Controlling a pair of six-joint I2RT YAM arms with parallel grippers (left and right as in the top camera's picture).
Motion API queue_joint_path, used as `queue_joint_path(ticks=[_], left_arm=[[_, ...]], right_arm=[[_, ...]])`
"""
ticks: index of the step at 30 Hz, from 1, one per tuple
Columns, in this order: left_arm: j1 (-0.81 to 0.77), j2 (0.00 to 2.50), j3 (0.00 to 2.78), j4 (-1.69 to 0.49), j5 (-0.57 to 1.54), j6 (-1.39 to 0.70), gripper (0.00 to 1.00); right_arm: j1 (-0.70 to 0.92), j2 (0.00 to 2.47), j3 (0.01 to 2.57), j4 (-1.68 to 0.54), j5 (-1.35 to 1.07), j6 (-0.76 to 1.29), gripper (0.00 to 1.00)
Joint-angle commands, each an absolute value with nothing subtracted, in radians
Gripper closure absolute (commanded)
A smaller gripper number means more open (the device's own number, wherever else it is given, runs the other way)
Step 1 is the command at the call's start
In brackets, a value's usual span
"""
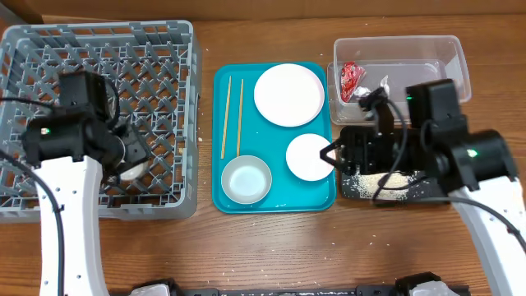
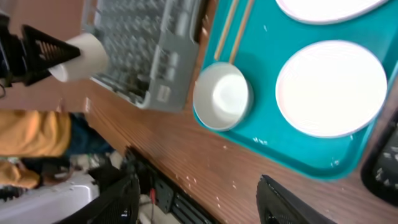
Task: Sort waste into correct bins and load items into the dishwasher
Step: 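Place the white cup upside down in the dish rack with the left gripper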
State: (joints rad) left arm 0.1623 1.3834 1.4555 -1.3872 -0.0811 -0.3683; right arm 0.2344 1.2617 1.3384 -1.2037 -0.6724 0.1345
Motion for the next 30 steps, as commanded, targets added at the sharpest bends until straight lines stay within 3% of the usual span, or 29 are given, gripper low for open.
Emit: queue_joint_path(ticks=[1,4,8,12,14,20,25,26,28,30], left_arm=[[0.21,1.389,1.34,-1.339,-0.128,-0.411,0.43],[0.247,1.4,1.278,-1.295,-0.083,-0.411,0.4],[0.276,1.42,1.24,-1.279,0.001,-0.408,0.18],[0.28,1.427,1.243,-1.278,0.047,-0.407,0.03],[0.292,1.427,1.275,-1.292,0.087,-0.392,0.02],[0.347,1.421,1.559,-1.453,0.318,-0.195,0.13],[0.288,1.365,1.818,-1.61,0.406,0.035,0.15],[0.262,1.343,1.834,-1.625,0.404,0.05,0.15],[0.187,1.272,1.836,-1.635,0.377,0.092,0.13],[0.132,1.223,1.836,-1.641,0.347,0.11,0.0]], right_arm=[[0.283,1.292,1.342,-1.198,-0.625,0.13,0.38],[0.305,1.306,1.342,-1.187,-0.624,0.13,0.38],[0.314,1.31,1.342,-1.18,-0.625,0.131,0.37],[0.314,1.31,1.342,-1.18,-0.625,0.131,0.34],[0.314,1.31,1.342,-1.18,-0.622,0.13,0.32],[0.314,1.31,1.342,-1.18,-0.536,0.131,0.31],[0.314,1.312,1.342,-1.155,-0.445,0.135,0.28],[0.314,1.312,1.342,-1.146,-0.446,0.135,0.24],[0.314,1.311,1.342,-1.119,-0.446,0.134,0.07],[0.314,1.312,1.342,-1.102,-0.446,0.134,0.0]])
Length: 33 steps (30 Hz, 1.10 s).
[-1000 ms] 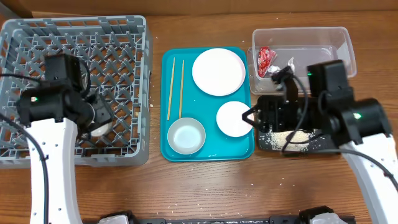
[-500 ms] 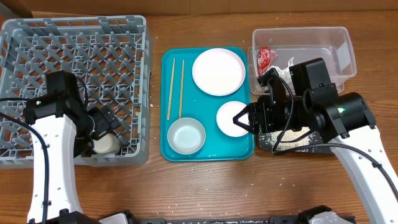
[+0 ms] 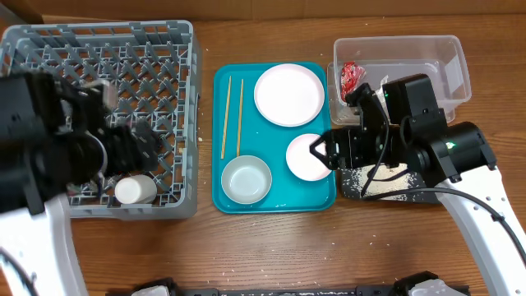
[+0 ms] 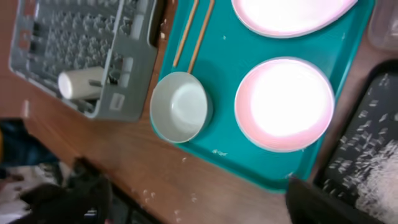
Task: Sort waste into correct bins and load items into the dishwasher
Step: 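Place the white cup upside down in the dish rack with the left gripper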
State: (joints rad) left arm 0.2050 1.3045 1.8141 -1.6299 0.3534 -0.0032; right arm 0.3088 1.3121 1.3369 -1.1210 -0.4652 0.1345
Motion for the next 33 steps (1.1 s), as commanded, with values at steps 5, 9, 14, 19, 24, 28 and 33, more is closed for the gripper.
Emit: queue_joint_path(ticks=[5,9,14,19,24,28,33], left_arm=[[0.07,1.14,1.836,-1.649,0.305,0.104,0.0],[0.07,1.114,1.836,-1.652,0.303,0.105,0.0],[0.07,1.122,1.836,-1.667,0.302,0.105,0.0],[0.07,1.136,1.836,-1.664,0.311,0.097,0.0],[0.07,1.15,1.836,-1.664,0.31,0.097,0.0],[0.07,1.163,1.836,-1.665,0.306,0.097,0.0],[0.07,1.179,1.836,-1.665,0.306,0.097,0.0]], right_arm=[[0.314,1.311,1.342,-1.052,-0.447,0.134,0.0],[0.314,1.311,1.342,-1.044,-0.449,0.134,0.0],[0.314,1.311,1.342,-1.045,-0.449,0.134,0.0],[0.314,1.312,1.342,-1.044,-0.449,0.134,0.0],[0.314,1.312,1.342,-1.045,-0.449,0.134,0.0],[0.314,1.312,1.342,-1.044,-0.448,0.134,0.0],[0.314,1.312,1.342,-1.045,-0.448,0.134,0.0]])
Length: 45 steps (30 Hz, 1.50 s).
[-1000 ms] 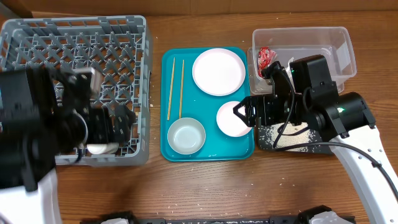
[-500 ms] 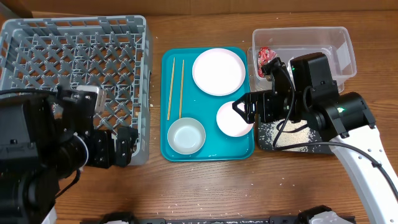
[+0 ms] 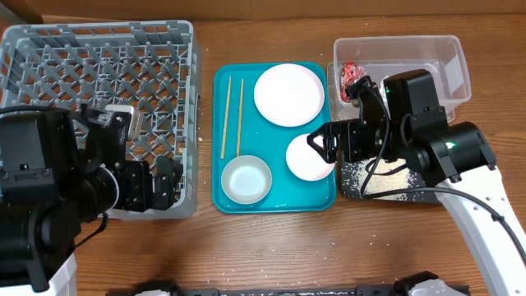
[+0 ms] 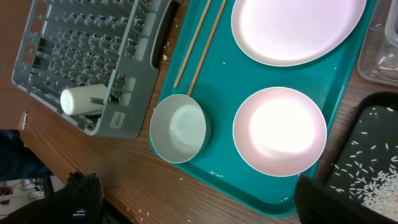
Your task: Sort waste into correct bins and load items into the dishwasher
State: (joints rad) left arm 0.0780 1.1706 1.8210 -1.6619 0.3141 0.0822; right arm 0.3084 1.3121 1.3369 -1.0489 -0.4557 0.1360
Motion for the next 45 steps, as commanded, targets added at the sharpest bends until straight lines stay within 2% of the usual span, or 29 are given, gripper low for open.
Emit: queue_joint_path(ticks=[1,24,26,28,32,34,38,45], left_arm=[[0.07,1.183,1.836,-1.665,0.306,0.097,0.0],[0.07,1.274,1.836,-1.665,0.306,0.097,0.0],[0.07,1.28,1.836,-1.665,0.306,0.097,0.0],[0.07,1.29,1.836,-1.664,0.306,0.097,0.0],[0.07,1.303,1.836,-1.664,0.306,0.097,0.0],[0.07,1.311,1.836,-1.664,0.306,0.097,0.0],[0.07,1.322,1.836,-1.664,0.306,0.097,0.0],[0.07,1.346,1.836,-1.664,0.306,0.097,0.0]], right_arm=[[0.314,1.312,1.342,-1.045,-0.448,0.134,0.0],[0.314,1.304,1.342,-1.06,-0.445,0.134,0.0],[0.314,1.276,1.34,-1.045,-0.382,0.087,0.0],[0.314,1.177,1.297,-0.915,-0.287,0.049,0.0],[0.314,0.968,1.113,-0.627,-0.277,-0.07,0.0],[0.305,0.788,0.916,-0.476,-0.246,-0.129,0.0],[0.263,0.55,0.689,-0.396,-0.217,-0.132,0.0],[0.144,0.162,0.344,-0.394,-0.218,-0.132,0.0]])
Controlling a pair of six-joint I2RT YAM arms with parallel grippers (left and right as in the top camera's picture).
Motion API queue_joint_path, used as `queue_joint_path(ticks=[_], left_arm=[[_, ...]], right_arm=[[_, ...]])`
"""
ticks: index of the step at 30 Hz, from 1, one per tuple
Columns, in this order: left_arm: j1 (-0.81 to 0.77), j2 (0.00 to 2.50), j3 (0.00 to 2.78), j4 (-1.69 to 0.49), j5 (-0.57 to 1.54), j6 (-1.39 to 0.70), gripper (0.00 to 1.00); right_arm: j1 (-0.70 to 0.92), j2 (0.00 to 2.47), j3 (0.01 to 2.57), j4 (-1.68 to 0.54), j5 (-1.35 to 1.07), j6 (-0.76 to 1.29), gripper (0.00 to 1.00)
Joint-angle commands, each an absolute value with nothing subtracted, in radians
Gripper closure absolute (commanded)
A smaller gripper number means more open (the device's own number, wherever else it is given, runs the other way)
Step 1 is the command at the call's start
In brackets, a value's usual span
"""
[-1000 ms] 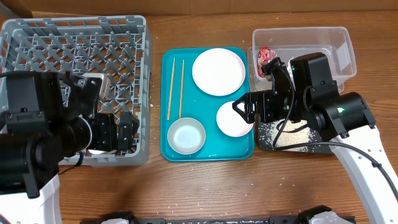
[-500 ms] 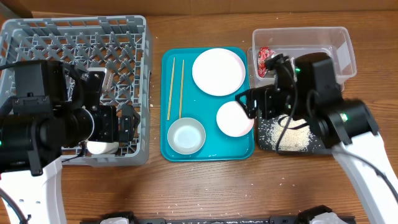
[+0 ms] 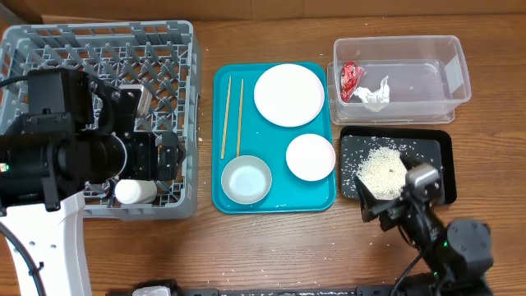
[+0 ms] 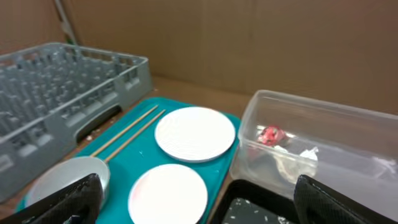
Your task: Sort waste into correct bins and load items into the dishwasher
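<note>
On the teal tray (image 3: 275,197) lie a large white plate (image 3: 288,94), a small white plate (image 3: 311,157), a pale bowl (image 3: 246,181) and a pair of chopsticks (image 3: 231,117). A white cup (image 3: 136,191) lies on its side in the front of the grey dish rack (image 3: 99,49). My left gripper (image 3: 156,154) hangs open just above the cup, holding nothing. My right gripper (image 3: 374,201) is low at the table's front, by the black tray. In the wrist view the right gripper (image 4: 205,208) is wide open, facing the small plate (image 4: 168,193).
A clear bin (image 3: 400,70) at the back right holds a red wrapper (image 3: 351,80) and crumpled tissue. A black tray (image 3: 436,164) with spilled rice sits in front of it. Rice grains dot the wood near the rack.
My right arm has gone from above the small plate back to the table's front edge, and its camera now looks level across the tray. My left arm sits farther back over the rack.
My left gripper first held the white cup over the rack while the right hung open beside the tray. Then the cup lay loose in the rack's front. The right gripper stood over the small plate for two moments, taking nothing, and is now at the table's front.
</note>
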State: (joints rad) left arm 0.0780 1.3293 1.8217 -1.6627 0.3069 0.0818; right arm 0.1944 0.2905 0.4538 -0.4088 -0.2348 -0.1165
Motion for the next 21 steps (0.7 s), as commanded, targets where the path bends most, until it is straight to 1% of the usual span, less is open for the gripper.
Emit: queue_joint_path(ticks=[1,4,8,16,21], left_arm=[[0.07,1.348,1.836,-1.664,0.306,0.097,0.0],[0.07,1.356,1.836,-1.664,0.306,0.097,0.0],[0.07,1.361,1.836,-1.664,0.306,0.097,0.0],[0.07,1.361,1.836,-1.664,0.306,0.097,0.0],[0.07,1.361,1.836,-1.664,0.306,0.097,0.0]], right_arm=[[0.131,0.127,0.304,-0.393,-0.218,-0.132,0.0],[0.109,0.06,0.215,-0.385,-0.218,-0.132,0.0],[0.109,0.001,0.123,-0.32,-0.217,-0.132,0.0],[0.109,0.003,0.007,-0.061,-0.217,-0.132,0.0],[0.112,0.003,0.008,-0.059,-0.22,-0.132,0.0]])
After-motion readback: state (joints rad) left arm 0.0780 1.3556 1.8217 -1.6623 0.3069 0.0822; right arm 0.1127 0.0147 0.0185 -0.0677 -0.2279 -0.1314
